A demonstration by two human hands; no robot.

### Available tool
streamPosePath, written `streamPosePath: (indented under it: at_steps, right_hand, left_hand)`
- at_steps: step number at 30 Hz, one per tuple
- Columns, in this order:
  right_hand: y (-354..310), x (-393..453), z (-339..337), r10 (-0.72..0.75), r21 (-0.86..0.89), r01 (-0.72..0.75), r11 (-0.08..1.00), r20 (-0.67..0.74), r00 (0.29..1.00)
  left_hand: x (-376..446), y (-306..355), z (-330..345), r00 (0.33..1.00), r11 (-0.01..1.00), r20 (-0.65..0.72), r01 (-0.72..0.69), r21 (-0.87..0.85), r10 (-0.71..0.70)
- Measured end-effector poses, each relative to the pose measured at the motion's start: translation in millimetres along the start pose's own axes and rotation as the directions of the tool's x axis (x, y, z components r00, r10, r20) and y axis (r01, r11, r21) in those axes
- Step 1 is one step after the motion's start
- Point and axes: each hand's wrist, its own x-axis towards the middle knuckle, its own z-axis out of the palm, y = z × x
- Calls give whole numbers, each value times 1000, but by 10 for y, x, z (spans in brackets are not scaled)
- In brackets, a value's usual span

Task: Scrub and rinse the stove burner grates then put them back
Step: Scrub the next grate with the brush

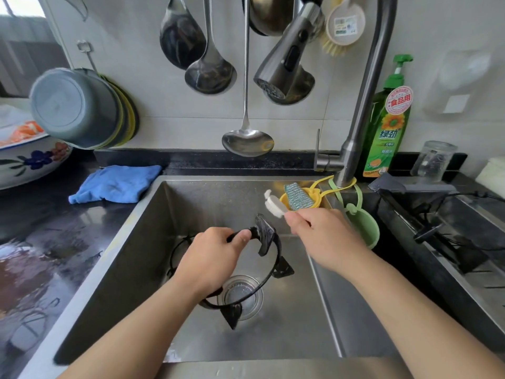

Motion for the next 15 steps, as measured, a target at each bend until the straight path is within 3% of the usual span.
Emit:
streamPosePath:
  at_steps: [3,7,11,15]
  right_hand:
    - [-191,-87,13,43,13,-42,999,-31,999]
    - [-477,-249,221,16,-7,-16,1000,59,998]
    - [-624,-225,436,70,-95,-67,993,24,997]
    - [-648,-183,459,109,-62,-110,992,-24,994]
  left_hand:
    - [37,-24,-28,997,992,-21,69,-107,-72]
    - [61,-17,-48,991,968,-52,112,-225,-127]
    - [10,61,3,992,972,-78,82,-218,-101]
    - [-15,118,42,992,983,-109,42,-181,-62]
